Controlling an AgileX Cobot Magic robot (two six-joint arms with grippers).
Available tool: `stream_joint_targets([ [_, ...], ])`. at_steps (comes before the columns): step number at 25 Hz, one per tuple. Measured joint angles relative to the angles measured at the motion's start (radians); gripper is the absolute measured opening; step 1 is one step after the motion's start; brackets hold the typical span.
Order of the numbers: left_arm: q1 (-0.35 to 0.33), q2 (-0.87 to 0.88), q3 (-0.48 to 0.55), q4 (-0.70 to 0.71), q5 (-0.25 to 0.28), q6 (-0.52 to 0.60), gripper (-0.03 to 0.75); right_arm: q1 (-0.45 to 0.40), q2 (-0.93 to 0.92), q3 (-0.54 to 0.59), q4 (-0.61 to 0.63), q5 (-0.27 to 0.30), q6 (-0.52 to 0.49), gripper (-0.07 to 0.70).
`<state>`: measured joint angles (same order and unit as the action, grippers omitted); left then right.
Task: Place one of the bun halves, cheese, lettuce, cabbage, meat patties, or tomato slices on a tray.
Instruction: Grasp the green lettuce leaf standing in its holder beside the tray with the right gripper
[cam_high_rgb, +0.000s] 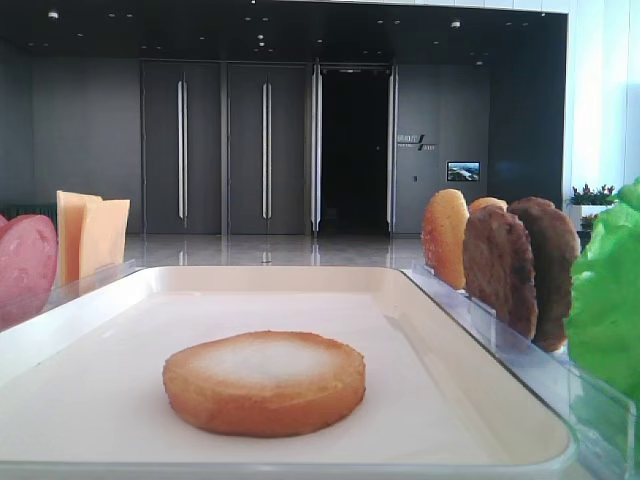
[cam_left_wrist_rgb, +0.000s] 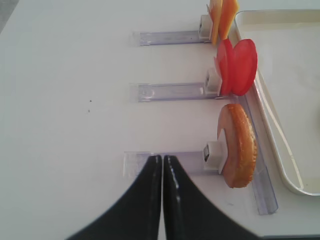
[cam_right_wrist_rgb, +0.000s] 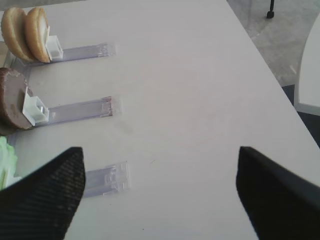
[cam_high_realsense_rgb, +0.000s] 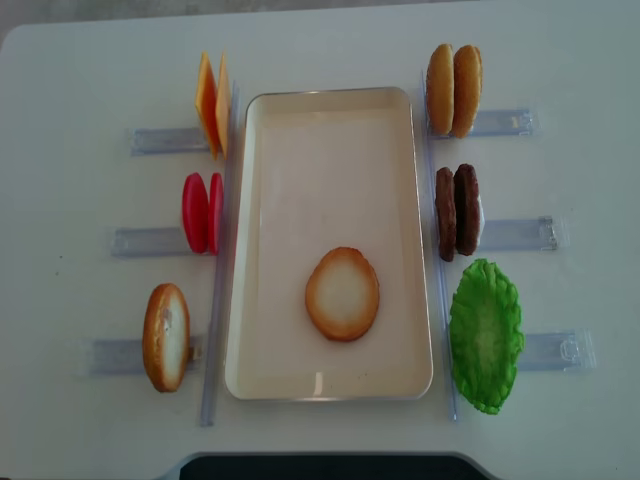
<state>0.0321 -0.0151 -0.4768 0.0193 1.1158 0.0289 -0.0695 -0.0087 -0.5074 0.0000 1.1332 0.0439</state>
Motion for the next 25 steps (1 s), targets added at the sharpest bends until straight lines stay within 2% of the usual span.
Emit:
stream_joint_targets([
  [15, 0.000, 0.000, 0.000, -0.004, 0.000, 0.000, 0.000, 0.000, 0.009, -0.001, 0.000, 0.010, 0.000, 0.584],
  [25, 0.000, 0.000, 0.000, -0.008, 0.000, 0.000, 0.000, 0.000, 0.417, -0.137, 0.018, 0.076, 0.000, 0.584],
])
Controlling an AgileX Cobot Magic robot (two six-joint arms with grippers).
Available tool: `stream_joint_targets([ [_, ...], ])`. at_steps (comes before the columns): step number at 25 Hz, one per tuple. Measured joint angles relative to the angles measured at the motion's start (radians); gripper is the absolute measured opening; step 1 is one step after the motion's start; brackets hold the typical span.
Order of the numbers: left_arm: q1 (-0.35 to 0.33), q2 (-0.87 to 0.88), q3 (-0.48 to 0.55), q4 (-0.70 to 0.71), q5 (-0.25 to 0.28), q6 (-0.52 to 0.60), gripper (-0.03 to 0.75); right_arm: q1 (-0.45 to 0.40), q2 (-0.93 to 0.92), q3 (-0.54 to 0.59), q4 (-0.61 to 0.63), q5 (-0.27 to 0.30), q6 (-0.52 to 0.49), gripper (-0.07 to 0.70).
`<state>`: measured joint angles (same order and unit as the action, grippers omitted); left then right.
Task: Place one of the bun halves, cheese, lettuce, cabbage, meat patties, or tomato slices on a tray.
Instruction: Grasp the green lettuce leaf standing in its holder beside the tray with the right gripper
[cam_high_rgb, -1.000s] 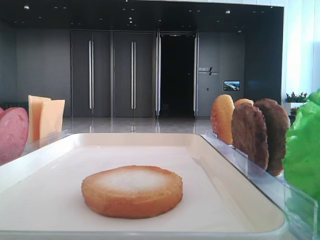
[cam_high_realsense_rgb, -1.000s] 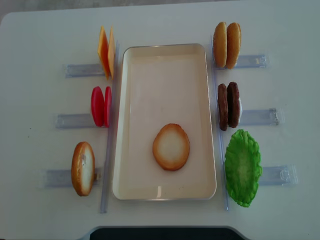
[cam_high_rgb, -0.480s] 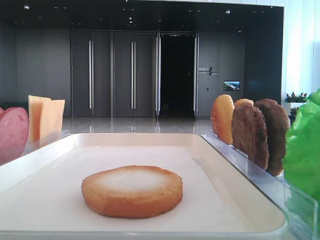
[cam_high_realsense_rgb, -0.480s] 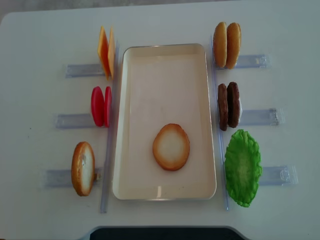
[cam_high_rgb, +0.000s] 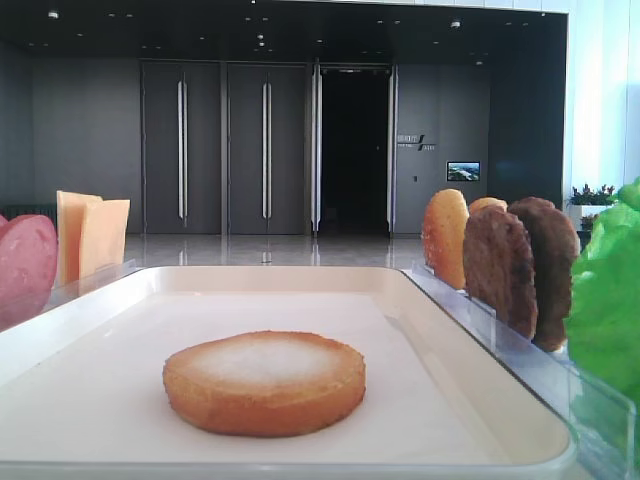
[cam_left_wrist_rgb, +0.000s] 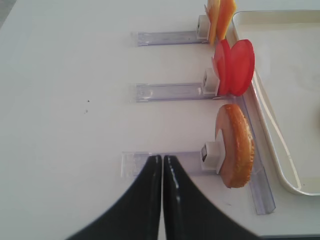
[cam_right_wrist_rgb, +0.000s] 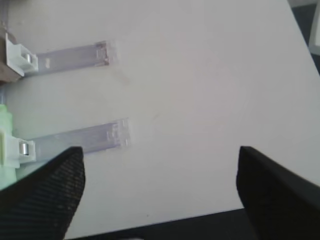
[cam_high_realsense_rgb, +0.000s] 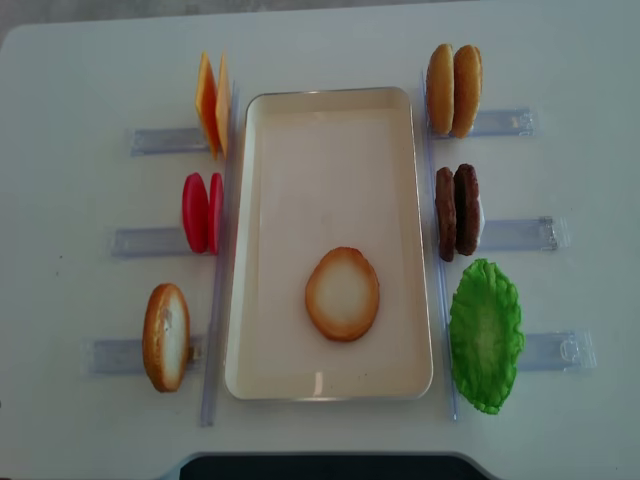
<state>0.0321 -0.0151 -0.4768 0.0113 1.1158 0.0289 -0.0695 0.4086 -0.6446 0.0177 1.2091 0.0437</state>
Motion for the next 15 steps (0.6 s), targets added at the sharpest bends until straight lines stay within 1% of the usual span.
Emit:
stream_joint_targets([
  [3, 0.000, 0.000, 0.000, 0.000, 0.000, 0.000, 0.000, 0.000, 0.126, -0.058, 0.004, 0.007, 0.000, 0.584],
  [10, 0.000, 0.000, 0.000, 0.000, 0.000, 0.000, 0.000, 0.000, 0.319, -0.159, 0.004, 0.010, 0.000, 0.584],
  [13, 0.000, 0.000, 0.000, 0.000, 0.000, 0.000, 0.000, 0.000, 0.368, -0.173, 0.006, 0.009, 0.000, 0.584],
  [15, 0.000, 0.000, 0.000, 0.000, 0.000, 0.000, 0.000, 0.000, 0.380, -0.173, 0.030, 0.010, -0.001, 0.584],
])
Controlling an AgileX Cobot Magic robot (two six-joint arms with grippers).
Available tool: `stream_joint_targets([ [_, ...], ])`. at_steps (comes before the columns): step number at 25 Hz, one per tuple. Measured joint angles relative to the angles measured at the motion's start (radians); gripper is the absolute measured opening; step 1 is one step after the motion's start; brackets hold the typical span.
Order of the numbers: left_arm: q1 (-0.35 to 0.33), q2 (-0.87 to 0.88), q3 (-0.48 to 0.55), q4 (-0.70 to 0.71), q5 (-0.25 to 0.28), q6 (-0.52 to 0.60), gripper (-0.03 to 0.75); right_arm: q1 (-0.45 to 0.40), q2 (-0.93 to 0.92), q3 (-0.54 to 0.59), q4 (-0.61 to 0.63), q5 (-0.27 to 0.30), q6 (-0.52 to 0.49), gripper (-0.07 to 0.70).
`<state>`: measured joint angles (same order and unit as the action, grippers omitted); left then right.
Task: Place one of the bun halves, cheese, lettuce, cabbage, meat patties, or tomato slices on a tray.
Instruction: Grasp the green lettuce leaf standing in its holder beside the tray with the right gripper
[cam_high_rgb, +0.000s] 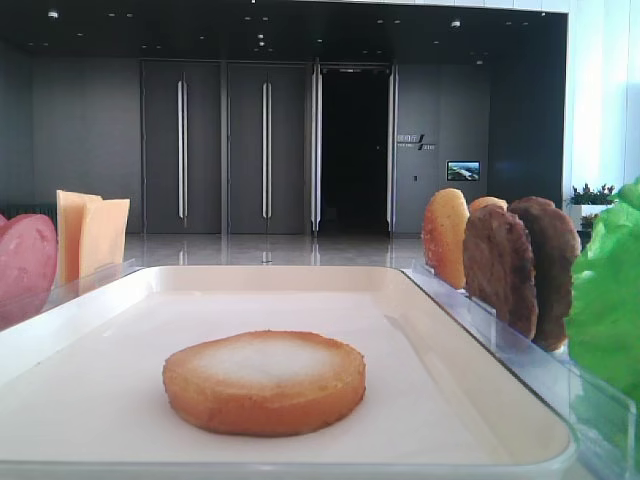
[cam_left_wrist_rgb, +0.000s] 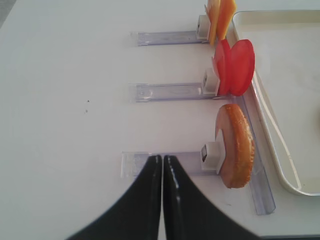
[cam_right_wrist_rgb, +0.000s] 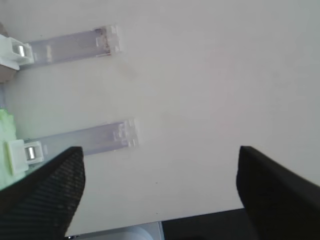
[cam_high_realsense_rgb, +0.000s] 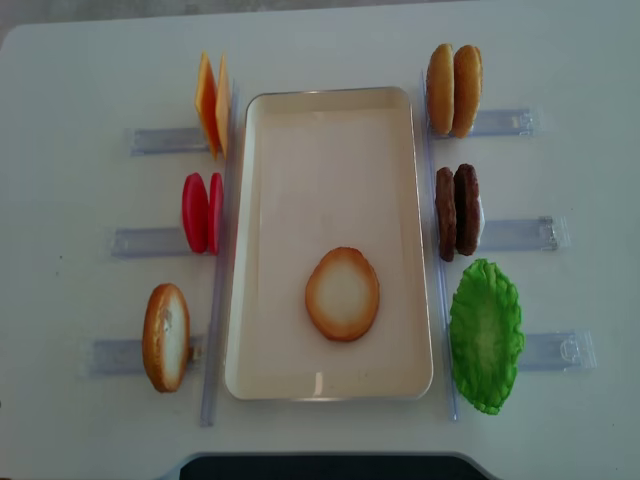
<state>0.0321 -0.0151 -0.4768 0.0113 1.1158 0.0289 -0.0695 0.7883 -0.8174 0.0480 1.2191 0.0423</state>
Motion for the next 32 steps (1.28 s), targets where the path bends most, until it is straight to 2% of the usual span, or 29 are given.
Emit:
stream_joint_targets([
  [6, 0.000, 0.000, 0.000, 0.000, 0.000, 0.000, 0.000, 0.004, 0.002, 0.000, 0.075, 0.000, -0.017, 0.584],
  [10, 0.000, 0.000, 0.000, 0.000, 0.000, 0.000, 0.000, 0.065, 0.002, 0.000, 0.110, 0.000, 0.002, 0.584],
  [16, 0.000, 0.000, 0.000, 0.000, 0.000, 0.000, 0.000, 0.277, 0.002, 0.000, 0.128, 0.001, 0.146, 0.584],
  [23, 0.000, 0.000, 0.000, 0.000, 0.000, 0.000, 0.000, 0.532, 0.017, 0.000, 0.070, 0.001, 0.388, 0.584],
  [27, 0.000, 0.000, 0.000, 0.000, 0.000, 0.000, 0.000, 0.633, 0.110, 0.000, 0.059, 0.003, 0.454, 0.584],
  [32, 0.000, 0.000, 0.000, 0.000, 0.000, 0.000, 0.000, 0.679, 0.216, 0.000, -0.005, 0.002, 0.488, 0.584],
])
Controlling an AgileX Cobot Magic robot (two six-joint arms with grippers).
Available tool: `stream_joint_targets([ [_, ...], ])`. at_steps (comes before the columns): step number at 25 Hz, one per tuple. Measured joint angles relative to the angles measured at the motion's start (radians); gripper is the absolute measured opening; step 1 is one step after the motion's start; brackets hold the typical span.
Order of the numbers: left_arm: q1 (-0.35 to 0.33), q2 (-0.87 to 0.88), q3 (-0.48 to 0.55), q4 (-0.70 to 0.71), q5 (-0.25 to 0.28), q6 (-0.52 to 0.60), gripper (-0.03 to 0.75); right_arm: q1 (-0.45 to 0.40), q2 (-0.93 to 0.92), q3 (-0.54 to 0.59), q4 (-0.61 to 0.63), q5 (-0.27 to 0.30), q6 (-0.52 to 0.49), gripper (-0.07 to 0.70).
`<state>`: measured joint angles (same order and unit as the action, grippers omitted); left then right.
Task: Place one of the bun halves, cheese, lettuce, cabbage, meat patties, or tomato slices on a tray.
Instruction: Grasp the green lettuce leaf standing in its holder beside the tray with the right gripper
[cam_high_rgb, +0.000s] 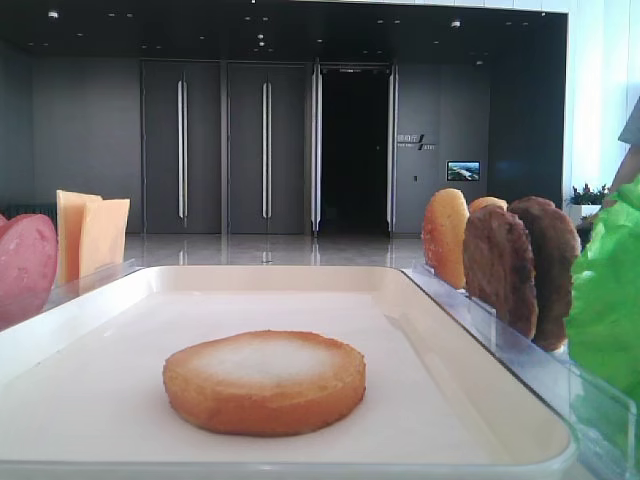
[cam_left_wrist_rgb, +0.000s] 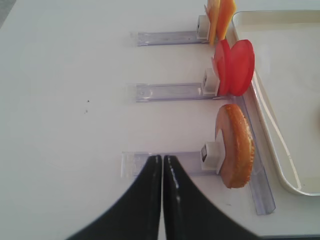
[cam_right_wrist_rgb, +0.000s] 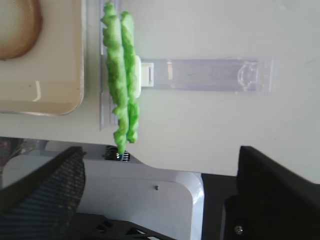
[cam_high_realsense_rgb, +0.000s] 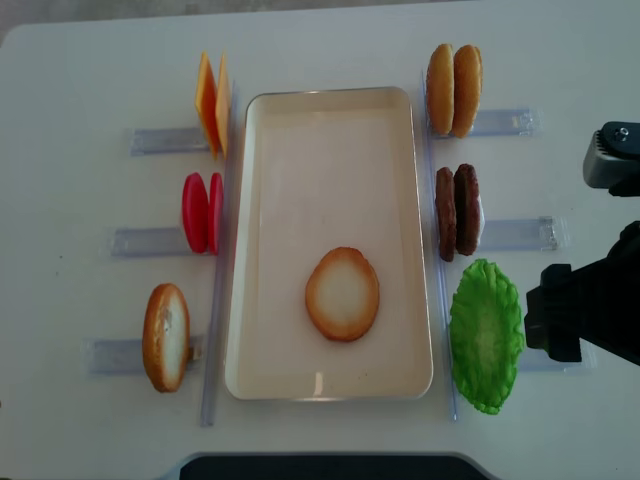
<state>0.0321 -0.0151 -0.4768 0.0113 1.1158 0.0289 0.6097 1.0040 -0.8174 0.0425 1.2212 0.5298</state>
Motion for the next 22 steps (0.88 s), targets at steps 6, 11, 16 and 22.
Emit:
stream_joint_targets([
  [6, 0.000, 0.000, 0.000, 0.000, 0.000, 0.000, 0.000, 0.000, 0.037, 0.000, -0.029, -0.042, 0.002, 0.584],
  [11, 0.000, 0.000, 0.000, 0.000, 0.000, 0.000, 0.000, 0.000, 0.042, -0.014, -0.030, -0.071, -0.001, 0.584],
  [16, 0.000, 0.000, 0.000, 0.000, 0.000, 0.000, 0.000, 0.000, 0.106, -0.071, 0.004, -0.067, -0.045, 0.584],
  [22, 0.000, 0.000, 0.000, 0.000, 0.000, 0.000, 0.000, 0.002, 0.216, -0.083, 0.030, -0.067, -0.106, 0.584],
])
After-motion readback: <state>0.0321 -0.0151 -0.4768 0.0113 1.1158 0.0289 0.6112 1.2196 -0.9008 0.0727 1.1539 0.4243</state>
